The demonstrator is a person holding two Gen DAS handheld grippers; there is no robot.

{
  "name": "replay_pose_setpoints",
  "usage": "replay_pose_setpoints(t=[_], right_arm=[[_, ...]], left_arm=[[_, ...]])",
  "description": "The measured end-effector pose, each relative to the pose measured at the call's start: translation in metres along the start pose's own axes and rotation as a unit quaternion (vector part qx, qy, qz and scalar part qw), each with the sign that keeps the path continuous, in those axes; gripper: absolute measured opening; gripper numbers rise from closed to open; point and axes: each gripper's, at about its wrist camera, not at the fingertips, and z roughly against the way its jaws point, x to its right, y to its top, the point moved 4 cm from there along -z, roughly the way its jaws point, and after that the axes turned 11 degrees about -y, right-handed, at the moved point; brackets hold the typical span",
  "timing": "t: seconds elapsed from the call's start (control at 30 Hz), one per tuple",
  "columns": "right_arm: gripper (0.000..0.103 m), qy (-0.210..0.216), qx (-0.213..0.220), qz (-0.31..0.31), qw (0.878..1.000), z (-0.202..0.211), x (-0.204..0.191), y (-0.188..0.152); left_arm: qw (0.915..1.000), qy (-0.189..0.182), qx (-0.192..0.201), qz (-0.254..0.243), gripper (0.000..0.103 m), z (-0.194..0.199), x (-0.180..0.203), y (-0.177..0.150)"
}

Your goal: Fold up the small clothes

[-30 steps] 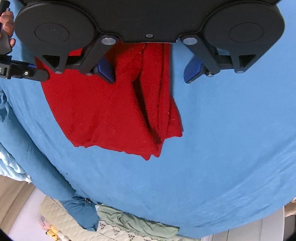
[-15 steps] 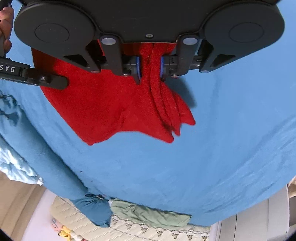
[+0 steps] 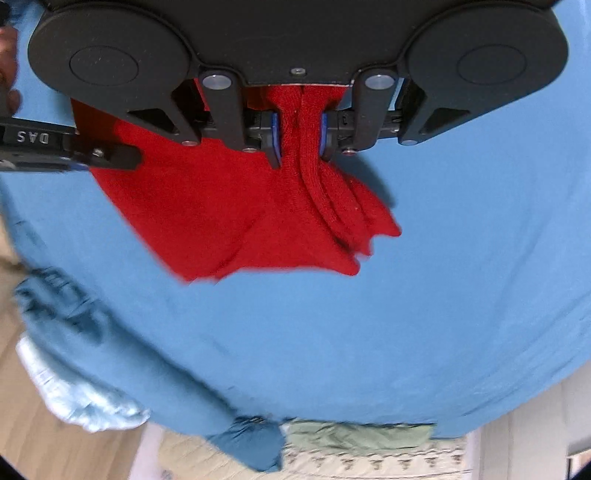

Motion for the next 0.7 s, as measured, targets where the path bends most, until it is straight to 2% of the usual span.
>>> replay_pose_setpoints(t=[0.03, 0.07, 0.13, 0.17, 0.2, 0.23, 0.27, 0.3, 0.33, 0.47, 0.57, 0.7], right_arm=[[0.039, -0.002, -0.006, -0.008, 1.000, -0.006, 0.009, -0.009], [0.042, 0.001, -0.004, -0.018, 1.000, -0.009, 0.015, -0.015], [0.048, 0.011, 0.002, -0.040, 0.999, -0.009, 0.022, -0.020], [0.058, 0.010, 0.002, -0.045, 0.999, -0.007, 0.022, -0.018], [0.073, 0.007, 0.005, -0.043, 0.999, -0.002, 0.021, -0.017], [0.081, -0.001, 0.014, -0.035, 0.999, 0.004, 0.019, -0.015], [0.093, -0.012, 0.027, -0.024, 0.999, 0.011, 0.018, -0.015], [0.098, -0.029, 0.041, -0.009, 0.999, 0.016, 0.018, -0.014], [0.098, -0.043, 0.046, 0.004, 0.998, 0.017, 0.018, -0.014], [0.099, -0.082, 0.015, 0.019, 0.996, -0.006, 0.028, -0.020], [0.103, -0.080, 0.002, -0.004, 0.997, -0.021, 0.039, -0.027], [0.103, -0.075, 0.015, 0.001, 0.997, -0.007, 0.040, -0.023]], left_arm=[[1.0000, 0.002, 0.002, -0.002, 0.025, -0.002, -0.001, -0.004], [1.0000, 0.005, 0.003, -0.002, 0.032, -0.001, -0.002, -0.007], [0.9998, 0.019, 0.005, -0.003, 0.041, 0.004, -0.005, -0.008], [0.9996, 0.027, 0.012, -0.004, 0.051, 0.008, -0.004, -0.004], [0.9991, 0.035, 0.022, -0.008, 0.058, 0.016, -0.007, -0.005], [0.9985, 0.044, 0.030, -0.010, 0.071, 0.021, -0.010, -0.005], [0.9979, 0.053, 0.036, -0.011, 0.078, 0.025, -0.011, -0.006], [0.9975, 0.059, 0.038, -0.010, 0.078, 0.027, -0.015, -0.008], [0.9974, 0.063, 0.033, -0.008, 0.078, 0.026, -0.019, -0.010], [0.9971, 0.076, 0.000, 0.009, 0.081, 0.002, -0.034, -0.025], [0.9970, 0.075, -0.001, 0.019, 0.082, -0.003, -0.039, -0.027], [0.9962, 0.086, 0.011, 0.013, 0.080, 0.021, -0.031, -0.021]])
